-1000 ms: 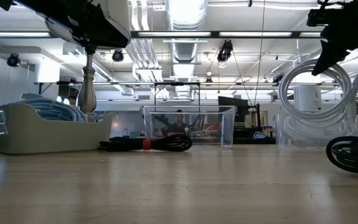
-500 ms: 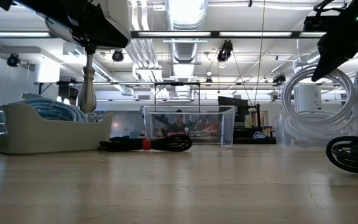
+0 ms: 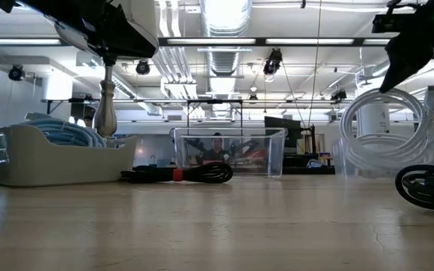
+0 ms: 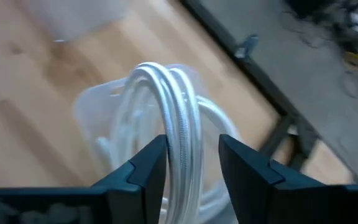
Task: Pick & Place USB Port
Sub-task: Put the white USB cable into the right transparent bin, then put the blue USB cable into the gray bin
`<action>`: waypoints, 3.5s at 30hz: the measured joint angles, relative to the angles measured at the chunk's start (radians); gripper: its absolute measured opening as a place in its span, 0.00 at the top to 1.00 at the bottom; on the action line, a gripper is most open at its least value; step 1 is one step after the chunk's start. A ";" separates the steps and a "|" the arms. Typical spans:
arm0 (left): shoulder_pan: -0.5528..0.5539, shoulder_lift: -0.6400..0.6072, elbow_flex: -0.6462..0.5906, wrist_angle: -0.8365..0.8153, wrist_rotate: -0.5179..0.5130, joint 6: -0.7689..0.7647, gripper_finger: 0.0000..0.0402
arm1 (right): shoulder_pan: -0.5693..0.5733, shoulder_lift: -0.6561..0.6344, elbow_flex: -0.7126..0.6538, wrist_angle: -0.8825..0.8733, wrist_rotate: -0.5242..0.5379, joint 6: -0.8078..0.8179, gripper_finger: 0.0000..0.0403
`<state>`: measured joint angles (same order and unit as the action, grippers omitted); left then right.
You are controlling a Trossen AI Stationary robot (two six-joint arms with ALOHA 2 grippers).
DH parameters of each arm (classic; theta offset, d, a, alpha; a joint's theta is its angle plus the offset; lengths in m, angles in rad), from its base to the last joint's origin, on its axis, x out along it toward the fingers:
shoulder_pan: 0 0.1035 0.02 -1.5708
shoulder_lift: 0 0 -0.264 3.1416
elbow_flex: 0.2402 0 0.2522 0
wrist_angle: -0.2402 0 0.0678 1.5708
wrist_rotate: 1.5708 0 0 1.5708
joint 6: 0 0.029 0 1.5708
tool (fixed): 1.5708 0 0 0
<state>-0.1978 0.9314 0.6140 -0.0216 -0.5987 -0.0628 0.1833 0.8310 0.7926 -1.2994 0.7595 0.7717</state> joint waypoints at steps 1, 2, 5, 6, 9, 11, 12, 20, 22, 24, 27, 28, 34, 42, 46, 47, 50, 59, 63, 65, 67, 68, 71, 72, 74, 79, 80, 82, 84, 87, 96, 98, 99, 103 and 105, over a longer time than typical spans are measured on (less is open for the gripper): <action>0.000 0.000 0.000 0.000 0.000 0.000 0.59 | 0.000 0.000 0.011 -0.030 0.015 0.020 0.63; 0.000 0.000 0.000 0.000 0.000 0.000 0.59 | 0.000 -0.001 0.024 -0.063 0.031 0.040 0.63; 0.000 0.000 0.000 0.003 0.000 -0.001 0.59 | 0.000 -0.002 0.056 -0.133 0.073 0.063 0.62; 0.000 0.000 0.000 0.003 0.000 -0.001 0.59 | 0.000 0.000 0.064 -0.137 0.078 0.063 0.62; 0.000 0.000 0.000 0.003 0.000 -0.002 0.59 | 0.000 0.003 0.086 -0.128 0.078 0.045 0.63; 0.000 0.000 0.000 0.003 0.000 -0.002 0.59 | 0.000 0.007 0.103 -0.124 0.078 0.040 0.64; 0.000 0.000 0.000 0.004 0.000 -0.002 0.59 | 0.000 0.009 0.112 -0.125 0.078 0.039 0.64; 0.000 0.000 0.000 0.006 0.003 -0.002 0.59 | 0.000 0.040 0.182 0.030 -0.118 -0.016 0.62; 0.000 0.000 0.000 0.007 0.017 -0.002 0.59 | 0.006 0.061 0.183 0.108 -0.220 -0.067 0.61; 0.000 0.000 0.000 0.007 0.033 -0.003 0.59 | 0.018 0.091 0.181 0.183 -0.309 -0.097 0.60; 0.000 0.000 0.000 0.007 0.040 -0.012 0.59 | 0.054 0.160 0.178 0.242 -0.445 -0.094 0.58; 0.000 0.000 0.000 0.007 0.040 -0.015 0.59 | 0.073 0.191 0.178 0.253 -0.488 -0.083 0.58; 0.000 0.000 0.000 0.006 0.040 -0.017 0.59 | 0.229 0.385 0.188 0.261 -0.669 0.067 0.55; 0.000 0.000 0.000 0.008 0.040 -0.017 0.59 | 0.460 0.647 0.239 0.266 -0.869 0.313 0.54; 0.000 0.000 0.000 0.011 0.040 -0.024 0.59 | 0.533 0.771 0.303 0.268 -0.937 0.392 0.54; 0.000 0.000 0.000 0.011 0.040 -0.025 0.59 | 0.547 0.801 0.324 0.268 -0.948 0.402 0.55; 0.000 0.000 0.000 0.014 0.040 -0.025 0.59 | 0.581 0.884 0.385 0.271 -0.954 0.402 0.55; 0.000 0.000 0.000 0.014 0.040 -0.025 0.59 | 0.600 1.032 0.473 0.236 -0.971 0.347 0.54; 0.000 0.000 0.000 0.014 0.040 -0.027 0.59 | 0.600 1.035 0.459 0.226 -0.970 0.358 0.54; 0.000 0.000 0.000 0.014 0.040 -0.027 0.59 | 0.600 1.035 0.440 0.225 -0.969 0.368 0.54; 0.000 0.000 0.000 0.014 0.040 -0.027 0.59 | 0.600 1.033 0.419 0.238 -0.969 0.378 0.54; 0.000 0.000 0.000 0.014 0.040 -0.027 0.59 | 0.600 1.033 0.410 0.258 -0.970 0.382 0.54; 0.000 0.000 0.000 0.014 0.041 -0.028 0.59 | 0.600 1.033 0.387 0.336 -0.964 0.373 0.54; 0.000 0.000 0.000 0.014 0.041 -0.028 0.59 | 0.600 1.032 0.377 0.366 -0.960 0.366 0.54; 0.000 0.000 0.000 0.014 0.041 -0.028 0.59 | 0.600 1.032 0.356 0.403 -0.932 0.352 0.55; 0.000 0.000 0.000 0.014 0.040 -0.027 0.59 | 0.602 1.027 0.312 0.420 -0.899 0.315 0.62; 0.000 0.000 0.000 0.014 0.041 -0.027 0.59 | 0.602 1.025 0.304 0.423 -0.895 0.305 0.65; 0.000 0.000 0.000 0.015 0.040 -0.028 0.59 | 0.602 1.024 0.295 0.422 -0.892 0.289 0.72; 0.000 0.000 0.000 0.015 0.040 -0.029 0.59 | 0.601 1.022 0.295 0.415 -0.893 0.270 0.80; 0.000 0.000 0.000 0.025 0.041 -0.050 0.59 | 0.598 1.017 0.319 0.392 -0.885 0.232 0.91; 0.000 0.000 0.000 0.034 0.042 -0.177 0.59 | 0.588 0.934 0.400 0.184 -0.669 0.206 0.96; 0.000 0.001 0.000 0.035 0.053 -0.208 0.59 | 0.579 0.901 0.415 0.117 -0.546 0.222 0.96; 0.000 0.002 0.000 0.038 0.066 -0.223 0.59 | 0.572 0.884 0.416 0.091 -0.477 0.234 0.96; 0.000 0.018 0.000 0.070 0.106 -0.266 0.59 | 0.528 0.810 0.408 0.075 -0.212 0.249 0.95; 0.000 0.032 0.000 0.096 0.132 -0.281 0.59 | 0.499 0.767 0.401 0.076 -0.090 0.245 0.95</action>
<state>-0.1982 0.9638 0.6140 0.0741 -0.4667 -0.3436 0.6818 1.5982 1.1934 -1.2231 0.6691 1.0167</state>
